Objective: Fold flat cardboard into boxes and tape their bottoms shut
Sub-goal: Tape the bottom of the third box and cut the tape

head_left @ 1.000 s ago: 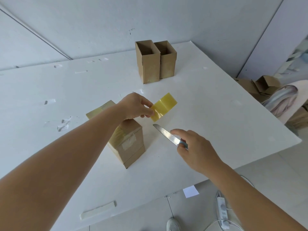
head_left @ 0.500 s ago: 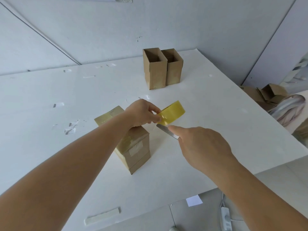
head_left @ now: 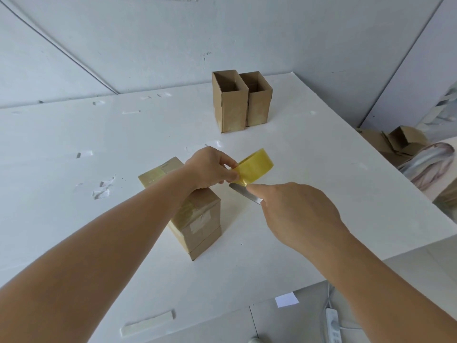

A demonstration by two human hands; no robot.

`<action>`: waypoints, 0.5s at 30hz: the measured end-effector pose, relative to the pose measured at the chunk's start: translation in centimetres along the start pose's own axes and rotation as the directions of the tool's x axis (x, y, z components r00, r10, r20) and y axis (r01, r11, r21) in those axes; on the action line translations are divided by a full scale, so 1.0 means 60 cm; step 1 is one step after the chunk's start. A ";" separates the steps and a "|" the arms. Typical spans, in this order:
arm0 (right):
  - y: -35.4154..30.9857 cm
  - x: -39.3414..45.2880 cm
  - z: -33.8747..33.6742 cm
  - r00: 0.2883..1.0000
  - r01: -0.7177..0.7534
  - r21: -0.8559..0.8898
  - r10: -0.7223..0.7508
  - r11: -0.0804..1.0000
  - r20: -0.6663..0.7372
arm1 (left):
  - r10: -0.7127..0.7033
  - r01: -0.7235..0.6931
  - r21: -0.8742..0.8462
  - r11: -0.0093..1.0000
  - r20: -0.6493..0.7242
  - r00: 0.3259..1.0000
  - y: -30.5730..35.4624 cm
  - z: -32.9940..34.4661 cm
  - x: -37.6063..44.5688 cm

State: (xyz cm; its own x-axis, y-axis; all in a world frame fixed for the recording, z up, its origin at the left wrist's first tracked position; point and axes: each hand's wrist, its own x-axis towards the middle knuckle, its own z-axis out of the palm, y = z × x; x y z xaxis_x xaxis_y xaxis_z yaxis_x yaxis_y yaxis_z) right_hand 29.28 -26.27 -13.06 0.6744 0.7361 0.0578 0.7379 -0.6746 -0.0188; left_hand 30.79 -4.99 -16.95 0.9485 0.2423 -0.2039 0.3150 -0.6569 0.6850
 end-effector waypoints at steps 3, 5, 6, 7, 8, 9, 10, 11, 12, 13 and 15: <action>-0.013 0.006 0.000 0.999 0.015 -0.050 -0.013 0.999 0.033 | 0.007 -0.007 -0.016 1.000 0.016 1.000 0.000 -0.002 -0.003; -0.020 0.008 -0.003 0.998 0.021 -0.090 -0.016 0.996 0.056 | 0.017 -0.017 -0.027 0.999 0.025 1.000 0.000 -0.003 -0.006; -0.024 0.011 -0.004 0.998 0.019 -0.110 -0.011 0.994 0.069 | 0.024 -0.023 -0.043 0.999 0.027 0.999 -0.001 -0.004 -0.007; -0.028 0.013 -0.004 0.997 0.013 -0.134 -0.002 0.991 0.080 | 0.031 -0.029 -0.061 0.998 0.028 0.999 -0.002 -0.005 -0.008; -0.034 0.017 -0.001 0.995 0.014 -0.161 0.001 0.987 0.097 | 0.037 -0.035 -0.073 0.997 0.028 0.999 -0.002 -0.006 -0.010; -0.040 0.021 0.007 0.990 0.037 -0.184 -0.011 0.982 0.140 | 0.044 -0.041 -0.084 0.996 0.025 0.999 -0.002 -0.006 -0.011; -0.046 0.022 0.020 0.976 0.075 -0.191 -0.033 0.979 0.214 | 0.052 -0.050 -0.109 0.993 0.017 0.998 -0.001 -0.005 -0.011; -0.050 0.020 0.038 0.954 0.099 -0.178 -0.043 0.979 0.296 | 0.071 -0.068 -0.146 0.987 0.011 0.997 0.001 -0.004 -0.011; -0.050 0.019 0.059 0.936 0.094 -0.149 -0.036 0.984 0.351 | 0.094 -0.092 -0.176 0.980 0.004 0.996 0.002 -0.005 -0.010; -0.044 0.022 0.077 0.932 0.077 -0.107 -0.034 0.991 0.361 | 0.106 -0.107 -0.188 0.976 -0.011 0.994 0.001 -0.008 -0.011; -0.025 0.032 0.105 0.952 0.013 -0.031 -0.003 0.999 0.305 | 0.100 -0.101 -0.181 0.978 -0.014 0.995 -0.001 -0.010 -0.011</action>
State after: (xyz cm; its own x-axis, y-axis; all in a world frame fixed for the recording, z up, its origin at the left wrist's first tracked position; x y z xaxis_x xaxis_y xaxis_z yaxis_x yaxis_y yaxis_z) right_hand 29.60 -23.51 -19.20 0.6479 0.7196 -0.2498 0.7454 -0.6665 0.0129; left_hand 30.11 -4.70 -16.44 0.9749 0.1849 -0.1243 0.2063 -0.5383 0.8171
